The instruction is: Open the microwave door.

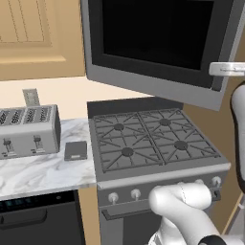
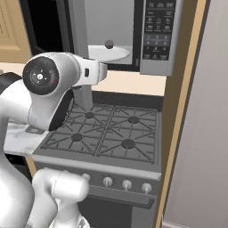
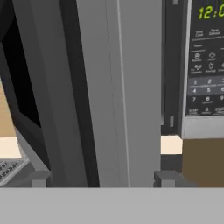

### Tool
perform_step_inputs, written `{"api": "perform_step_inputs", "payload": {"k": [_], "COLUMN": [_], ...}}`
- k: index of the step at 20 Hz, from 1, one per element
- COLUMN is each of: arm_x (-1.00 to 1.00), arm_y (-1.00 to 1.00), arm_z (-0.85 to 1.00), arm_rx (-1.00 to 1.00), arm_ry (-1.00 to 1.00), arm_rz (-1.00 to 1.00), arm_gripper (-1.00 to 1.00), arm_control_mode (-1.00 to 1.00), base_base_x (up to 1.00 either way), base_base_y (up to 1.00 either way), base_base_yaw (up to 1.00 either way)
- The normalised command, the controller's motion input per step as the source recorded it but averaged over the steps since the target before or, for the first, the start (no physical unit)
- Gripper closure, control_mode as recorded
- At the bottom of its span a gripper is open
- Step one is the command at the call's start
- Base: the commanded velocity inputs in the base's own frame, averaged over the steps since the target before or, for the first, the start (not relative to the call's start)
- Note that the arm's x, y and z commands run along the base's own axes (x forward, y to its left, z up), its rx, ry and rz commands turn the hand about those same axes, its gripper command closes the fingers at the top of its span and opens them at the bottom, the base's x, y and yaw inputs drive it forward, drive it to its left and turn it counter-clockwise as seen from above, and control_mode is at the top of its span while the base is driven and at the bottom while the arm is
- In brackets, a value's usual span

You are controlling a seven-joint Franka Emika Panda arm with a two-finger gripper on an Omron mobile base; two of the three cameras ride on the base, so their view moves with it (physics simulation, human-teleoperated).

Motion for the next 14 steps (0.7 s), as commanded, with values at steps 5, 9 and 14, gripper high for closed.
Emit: {"api": "perform_step_inputs", "payload": {"k": [5, 9, 14], "arm_x": [-0.62, -0.84, -0.81], "arm_y": [-0.40, -0.43, -0.52], "arm_z": [0.51, 0.52, 0.16], "arm_rx": [0.00, 0.00, -0.02], "arm_ry": [-0.10, -0.10, -0.07], "arm_rz": [0.05, 0.06, 0.04], "arm_gripper": [-1.00, -1.00, -1.00], "arm_control_mode": [-1.00, -1.00, -1.00], "base_base_x": [0.00, 0.00, 0.00], "base_base_y": [0.00, 0.00, 0.00], "base_base_yaw": [0.00, 0.00, 0.00]}}
